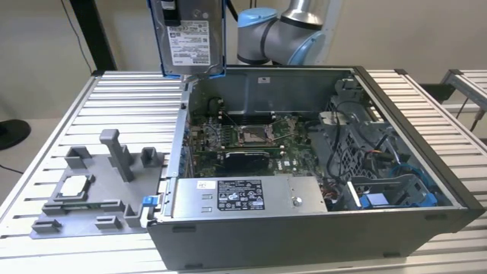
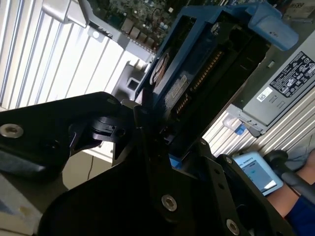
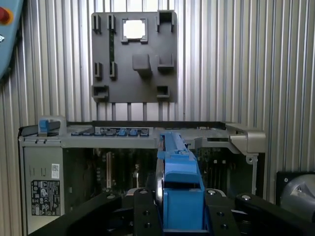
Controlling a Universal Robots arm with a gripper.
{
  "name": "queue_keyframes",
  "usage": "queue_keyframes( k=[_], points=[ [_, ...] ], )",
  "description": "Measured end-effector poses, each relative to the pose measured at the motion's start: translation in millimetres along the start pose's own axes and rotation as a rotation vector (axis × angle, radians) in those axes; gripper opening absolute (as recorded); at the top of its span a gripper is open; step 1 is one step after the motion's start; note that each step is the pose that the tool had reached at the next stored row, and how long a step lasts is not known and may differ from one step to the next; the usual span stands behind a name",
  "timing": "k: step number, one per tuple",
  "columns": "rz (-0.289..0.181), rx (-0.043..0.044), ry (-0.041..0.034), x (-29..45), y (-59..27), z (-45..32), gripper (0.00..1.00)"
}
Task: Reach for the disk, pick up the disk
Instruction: 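Pick up the disk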
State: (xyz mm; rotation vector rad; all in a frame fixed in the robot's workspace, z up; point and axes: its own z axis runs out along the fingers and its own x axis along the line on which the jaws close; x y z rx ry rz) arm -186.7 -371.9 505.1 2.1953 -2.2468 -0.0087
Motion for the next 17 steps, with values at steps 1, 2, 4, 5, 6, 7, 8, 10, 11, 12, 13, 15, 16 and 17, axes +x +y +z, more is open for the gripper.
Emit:
queue_keyframes(
  k=[1, 2, 4, 5, 6, 7, 8, 10, 11, 12, 13, 15, 16, 17],
  points=[
    [0.000, 0.0000, 0.0000, -0.1, -3.2, 0.0, 0.00],
    [0.000, 0.0000, 0.0000, -0.2, -6.2, 0.0, 0.00],
    [0.000, 0.0000, 0.0000, -0.3, -12.5, 0.0, 0.00],
    [0.000, 0.0000, 0.0000, -0.4, -15.5, 0.0, 0.00],
    [0.000, 0.0000, 0.0000, -0.4, -18.5, -0.1, 0.00],
    [0.000, 0.0000, 0.0000, -0.5, -21.4, -0.1, 0.00],
    [0.000, 0.0000, 0.0000, -0.6, -24.8, -0.1, 0.00],
    [0.000, 0.0001, -0.0001, -0.7, -30.7, -0.1, 0.00],
    [0.000, 0.0000, 0.0000, -0.8, -33.6, -0.1, 0.00],
    [0.000, 0.0000, 0.0000, -0.9, -36.5, -0.1, 0.00],
    [0.000, 0.0000, 0.0000, -0.9, -39.7, -0.2, 0.00],
    [0.000, 0.0000, 0.0000, -1.1, -45.8, -0.2, 0.00],
    [0.000, 0.0000, 0.0001, -1.1, -48.8, -0.2, 0.00],
    [0.000, 0.0000, -0.0001, -1.2, -51.7, -0.2, 0.00]
  ],
)
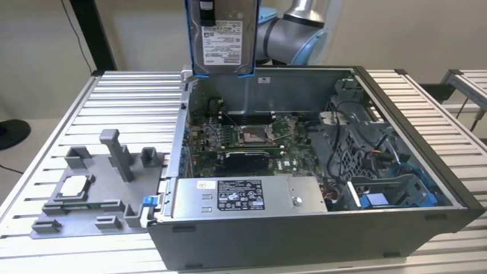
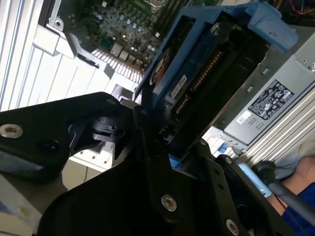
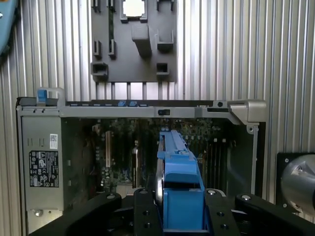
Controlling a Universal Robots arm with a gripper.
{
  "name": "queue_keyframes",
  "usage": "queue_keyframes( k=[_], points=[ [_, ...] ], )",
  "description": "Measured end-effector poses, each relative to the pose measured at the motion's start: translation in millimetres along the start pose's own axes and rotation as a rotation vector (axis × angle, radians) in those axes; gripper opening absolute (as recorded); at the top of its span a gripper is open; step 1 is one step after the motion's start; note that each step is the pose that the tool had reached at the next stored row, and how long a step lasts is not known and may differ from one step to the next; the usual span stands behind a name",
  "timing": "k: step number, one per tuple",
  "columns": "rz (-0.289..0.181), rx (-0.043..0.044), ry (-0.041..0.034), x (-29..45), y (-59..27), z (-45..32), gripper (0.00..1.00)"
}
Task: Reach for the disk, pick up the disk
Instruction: 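Pick up the disk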
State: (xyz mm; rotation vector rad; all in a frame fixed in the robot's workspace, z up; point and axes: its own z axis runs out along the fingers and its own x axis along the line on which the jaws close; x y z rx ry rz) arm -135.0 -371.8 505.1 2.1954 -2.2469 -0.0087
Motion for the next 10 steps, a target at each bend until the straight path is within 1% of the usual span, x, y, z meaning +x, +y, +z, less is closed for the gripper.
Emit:
queue_keyframes(
  k=[10],
  points=[
    [0.000, 0.0000, 0.0000, -0.7, -29.5, -0.1, 0.00]
  ],
)
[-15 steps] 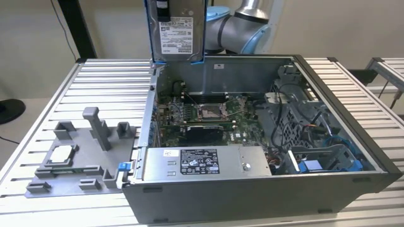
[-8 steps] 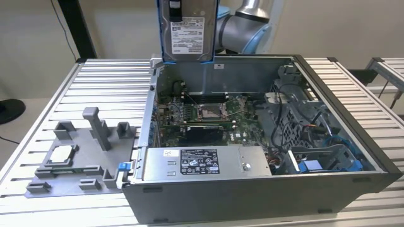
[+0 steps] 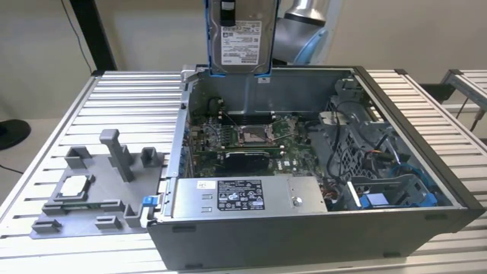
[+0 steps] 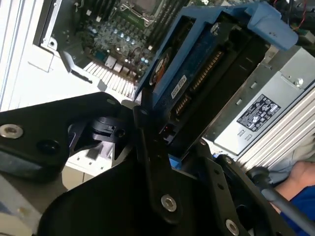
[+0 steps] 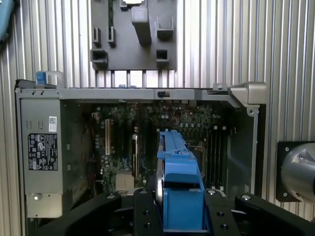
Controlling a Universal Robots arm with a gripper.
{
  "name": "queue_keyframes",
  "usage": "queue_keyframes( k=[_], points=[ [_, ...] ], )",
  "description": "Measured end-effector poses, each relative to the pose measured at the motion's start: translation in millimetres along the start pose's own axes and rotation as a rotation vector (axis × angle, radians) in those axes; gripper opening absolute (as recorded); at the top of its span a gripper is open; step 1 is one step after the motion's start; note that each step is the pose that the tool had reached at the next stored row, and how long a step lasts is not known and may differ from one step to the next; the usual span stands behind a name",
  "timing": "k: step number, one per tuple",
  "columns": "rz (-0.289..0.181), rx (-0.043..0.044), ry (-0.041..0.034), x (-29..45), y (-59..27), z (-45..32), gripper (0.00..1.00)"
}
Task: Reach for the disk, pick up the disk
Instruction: 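Pick up the disk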
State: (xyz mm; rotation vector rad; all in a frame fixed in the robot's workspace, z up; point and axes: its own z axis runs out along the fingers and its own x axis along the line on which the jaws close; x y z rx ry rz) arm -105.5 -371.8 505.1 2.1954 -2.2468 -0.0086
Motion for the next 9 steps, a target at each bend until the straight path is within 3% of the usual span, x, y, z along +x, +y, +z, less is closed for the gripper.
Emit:
queue_keyframes(
  k=[9],
  points=[
    [0.000, 0.0000, 0.0000, -0.6, -27.3, -0.1, 0.00]
  ],
)
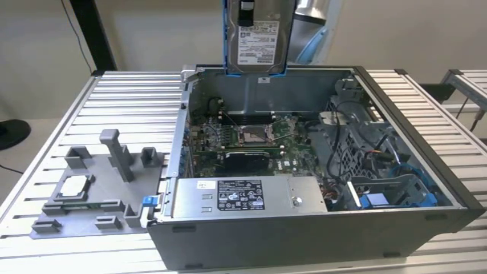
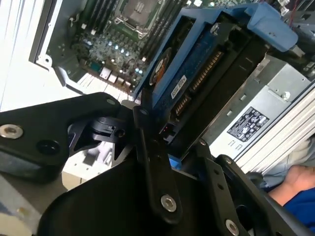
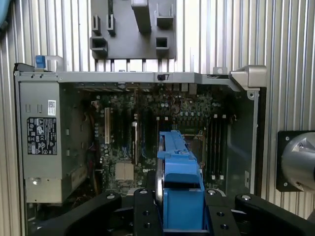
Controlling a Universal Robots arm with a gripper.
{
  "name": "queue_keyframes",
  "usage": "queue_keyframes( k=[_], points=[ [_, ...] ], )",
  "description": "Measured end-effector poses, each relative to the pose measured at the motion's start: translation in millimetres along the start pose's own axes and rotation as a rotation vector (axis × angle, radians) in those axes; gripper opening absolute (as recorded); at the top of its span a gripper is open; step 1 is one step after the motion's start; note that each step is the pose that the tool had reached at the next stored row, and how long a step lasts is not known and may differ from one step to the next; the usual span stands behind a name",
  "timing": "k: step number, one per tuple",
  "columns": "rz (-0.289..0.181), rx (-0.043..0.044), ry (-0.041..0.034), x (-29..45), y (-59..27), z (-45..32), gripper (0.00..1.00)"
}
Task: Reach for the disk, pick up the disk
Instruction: 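Pick up the disk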
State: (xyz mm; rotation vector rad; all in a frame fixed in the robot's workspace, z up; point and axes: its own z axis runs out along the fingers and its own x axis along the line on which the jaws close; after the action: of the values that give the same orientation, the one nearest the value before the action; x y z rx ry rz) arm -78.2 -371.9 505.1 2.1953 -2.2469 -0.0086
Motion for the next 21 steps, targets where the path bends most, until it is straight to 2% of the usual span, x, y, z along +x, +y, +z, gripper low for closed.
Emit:
queue_keyframes(
  k=[4, 7, 16, 21],
  points=[
    [0.000, 0.0000, 0.0001, -0.3, -11.0, -0.1, 0.00],
    [0.000, 0.0001, 0.0000, -0.3, -15.1, -0.1, 0.00],
    [0.000, -0.0001, 0.0001, -0.4, -17.8, -0.1, 0.00],
    [0.000, 0.0000, 0.0000, -0.8, -32.5, -0.1, 0.00]
  ],
)
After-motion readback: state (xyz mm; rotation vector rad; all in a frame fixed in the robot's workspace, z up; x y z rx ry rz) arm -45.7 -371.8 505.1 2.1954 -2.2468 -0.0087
